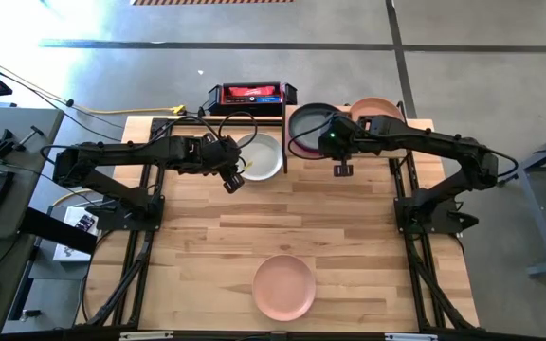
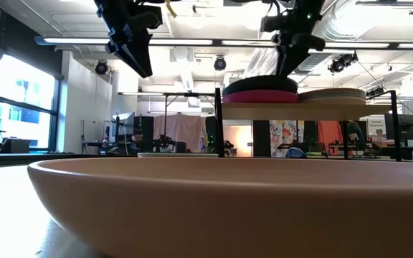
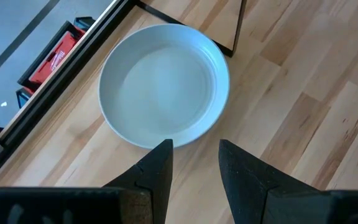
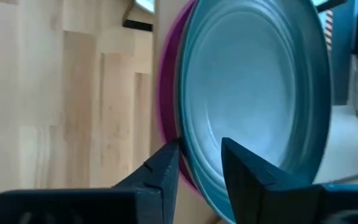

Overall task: Place and stack plates onto a shelf
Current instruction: Stack the blue plate on top of the pink plate, then put the light gray plate on top of the black plate

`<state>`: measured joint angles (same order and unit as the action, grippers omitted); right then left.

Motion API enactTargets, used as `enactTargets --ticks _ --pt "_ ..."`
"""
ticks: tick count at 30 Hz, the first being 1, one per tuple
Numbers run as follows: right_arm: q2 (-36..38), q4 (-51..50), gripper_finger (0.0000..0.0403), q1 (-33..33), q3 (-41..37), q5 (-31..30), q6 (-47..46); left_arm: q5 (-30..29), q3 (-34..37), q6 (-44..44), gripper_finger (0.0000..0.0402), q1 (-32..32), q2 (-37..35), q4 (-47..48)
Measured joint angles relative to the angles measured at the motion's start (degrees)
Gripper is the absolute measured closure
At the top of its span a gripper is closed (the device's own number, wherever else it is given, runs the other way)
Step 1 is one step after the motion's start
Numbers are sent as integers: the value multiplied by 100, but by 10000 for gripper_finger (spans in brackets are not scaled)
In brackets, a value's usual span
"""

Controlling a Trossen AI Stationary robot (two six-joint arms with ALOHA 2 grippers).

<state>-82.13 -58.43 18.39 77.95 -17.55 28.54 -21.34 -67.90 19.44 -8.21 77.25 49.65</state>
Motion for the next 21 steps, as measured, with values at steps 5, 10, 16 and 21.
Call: enactTargets --ticks 5,10,16,21 --pt "0 -136 300 -37 0 -246 0 0 0 0 282 0 0 0" --pt "0 -340 300 -156 0 -181 -55 0 0 -2 282 0 0 0" --pt "0 -508 300 -365 0 -172 -518 -1 0 -3 282 0 0 0" --pt "0 -577 300 -586 0 -158 -1163 12 155 -21 282 -17 -2 -66"
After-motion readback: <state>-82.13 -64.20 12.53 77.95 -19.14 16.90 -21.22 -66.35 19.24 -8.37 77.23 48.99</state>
